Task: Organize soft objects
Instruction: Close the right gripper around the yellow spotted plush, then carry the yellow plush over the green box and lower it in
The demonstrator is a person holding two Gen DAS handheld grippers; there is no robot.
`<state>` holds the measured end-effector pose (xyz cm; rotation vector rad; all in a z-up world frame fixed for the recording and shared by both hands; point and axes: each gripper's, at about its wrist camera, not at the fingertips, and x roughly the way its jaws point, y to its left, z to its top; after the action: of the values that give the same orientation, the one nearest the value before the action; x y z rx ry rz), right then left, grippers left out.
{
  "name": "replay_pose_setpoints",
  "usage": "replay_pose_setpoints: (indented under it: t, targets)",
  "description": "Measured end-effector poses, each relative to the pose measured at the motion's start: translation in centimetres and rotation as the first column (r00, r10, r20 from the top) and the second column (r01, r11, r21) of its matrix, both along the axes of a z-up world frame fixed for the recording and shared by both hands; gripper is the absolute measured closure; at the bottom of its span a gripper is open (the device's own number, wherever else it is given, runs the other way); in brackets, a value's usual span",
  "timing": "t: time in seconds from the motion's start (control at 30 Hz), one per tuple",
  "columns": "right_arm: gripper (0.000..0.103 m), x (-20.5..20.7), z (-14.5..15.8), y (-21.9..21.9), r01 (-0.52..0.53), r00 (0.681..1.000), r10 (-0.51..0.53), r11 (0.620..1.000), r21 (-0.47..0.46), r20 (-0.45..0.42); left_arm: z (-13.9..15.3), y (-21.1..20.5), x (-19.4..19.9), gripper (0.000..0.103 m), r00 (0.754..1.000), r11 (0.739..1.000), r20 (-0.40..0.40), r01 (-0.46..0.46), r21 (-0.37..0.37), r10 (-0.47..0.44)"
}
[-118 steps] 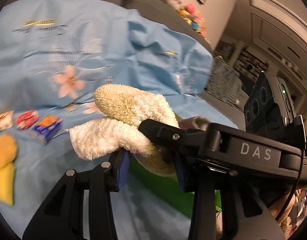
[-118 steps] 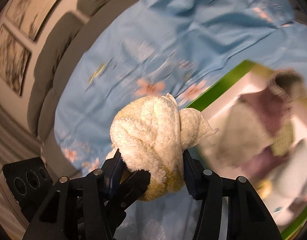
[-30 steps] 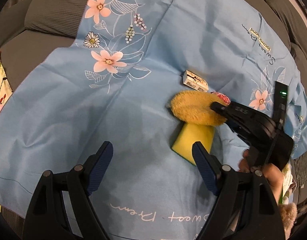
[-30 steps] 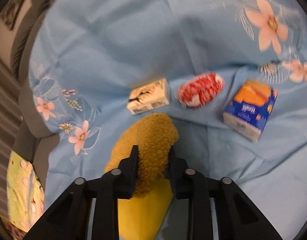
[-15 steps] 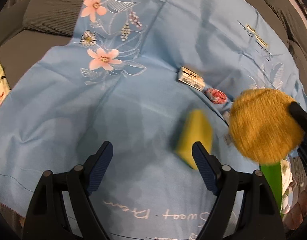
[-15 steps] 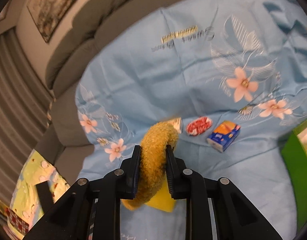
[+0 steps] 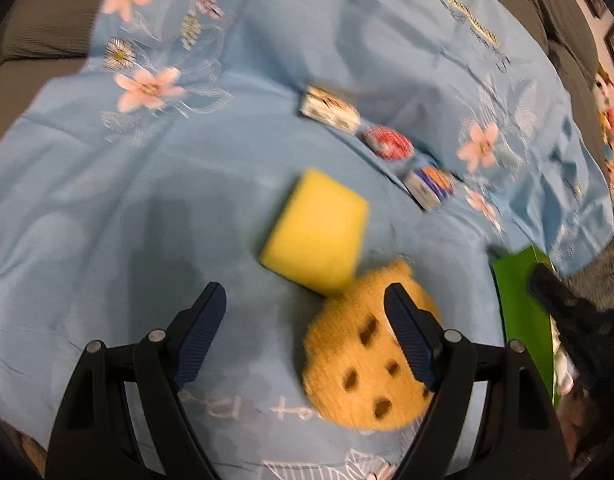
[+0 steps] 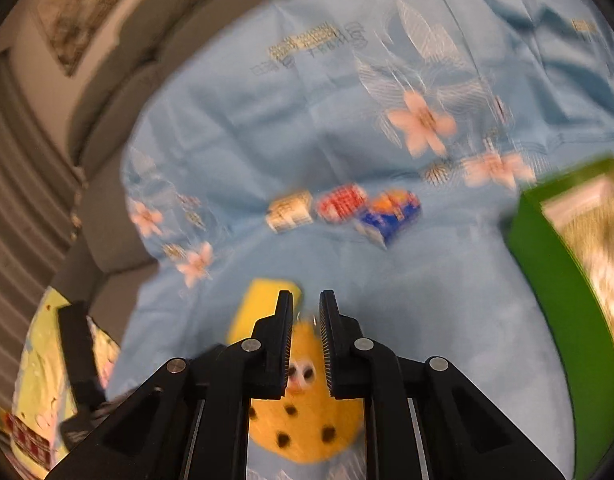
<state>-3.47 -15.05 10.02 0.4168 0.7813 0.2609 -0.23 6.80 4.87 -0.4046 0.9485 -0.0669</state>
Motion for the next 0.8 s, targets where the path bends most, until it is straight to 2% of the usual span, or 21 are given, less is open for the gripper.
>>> replay_pose_setpoints:
  t: [0.07, 0.13, 0.2, 0.23, 0.33, 0.43, 0.57, 0.63, 0.67, 0.73, 0.8]
  targets:
    - [0.086, 0.8, -1.5, -0.3, -0.014, 0.996, 0.015, 1.0, 0.012, -0.088, -0.3, -0.7, 0.1, 0.023, 0.999, 0.999, -0.026, 0.047, -0.012, -0.047]
    - [0.074, 1.4, -2.9, -0.1, -0.049, 0.988, 0.051, 0.999, 0.016, -0.148, -0.4, -1.3, -0.1, 0.022, 0.996, 0.997, -0.036, 0.077, 0.004, -0.077]
    - [0.044, 1.8, -4.3, 0.0, -0.069, 0.98, 0.072, 0.997, 0.021, -0.184, -0.5, -1.9, -0.3, 0.023, 0.995, 0.995, -0.041, 0.093, 0.031, -0.091]
    - [0.039, 1.9, -4.8, 0.0, -0.072, 0.977, 0.076, 0.997, 0.028, -0.2, -0.7, -2.3, -0.4, 0.023, 0.992, 0.993, -0.053, 0.113, 0.045, -0.11]
    - [0.038, 2.3, -6.5, -0.2, -0.097, 0.958, 0.12, 0.991, 0.097, -0.262, -1.4, -3.9, -0.3, 0.023, 0.976, 0.974, -0.087, 0.206, 0.091, -0.198]
    - [0.038, 2.5, -7.6, -0.6, -0.083, 0.944, 0.129, 0.984, 0.158, -0.305, -2.3, -4.7, -0.3, 0.024, 0.97, 0.967, -0.113, 0.228, 0.117, -0.215]
    - [0.038, 2.9, -9.2, -0.5, -0.079, 0.913, 0.158, 0.973, 0.216, -0.377, -4.0, -5.2, 0.2, 0.024, 0.956, 0.962, -0.157, 0.264, 0.075, -0.25]
    - [0.039, 2.9, -9.5, -0.3, -0.087, 0.912, 0.176, 0.966, 0.245, -0.372, -4.3, -5.4, 0.3, 0.027, 0.955, 0.963, -0.155, 0.263, 0.053, -0.252]
    - [0.044, 2.9, -9.4, -0.1, -0.093, 0.913, 0.182, 0.964, 0.25, -0.364, -4.2, -5.6, 0.3, 0.034, 0.957, 0.962, -0.137, 0.266, 0.057, -0.257]
    - [0.05, 2.8, -9.7, 0.2, -0.097, 0.912, 0.187, 0.963, 0.251, -0.366, -4.2, -6.0, 0.2, 0.034, 0.947, 0.953, -0.116, 0.302, -0.002, -0.3]
    - [0.056, 2.8, -9.7, 0.2, -0.091, 0.913, 0.178, 0.966, 0.241, -0.368, -4.0, -6.5, -0.1, 0.038, 0.942, 0.947, -0.099, 0.319, -0.023, -0.32]
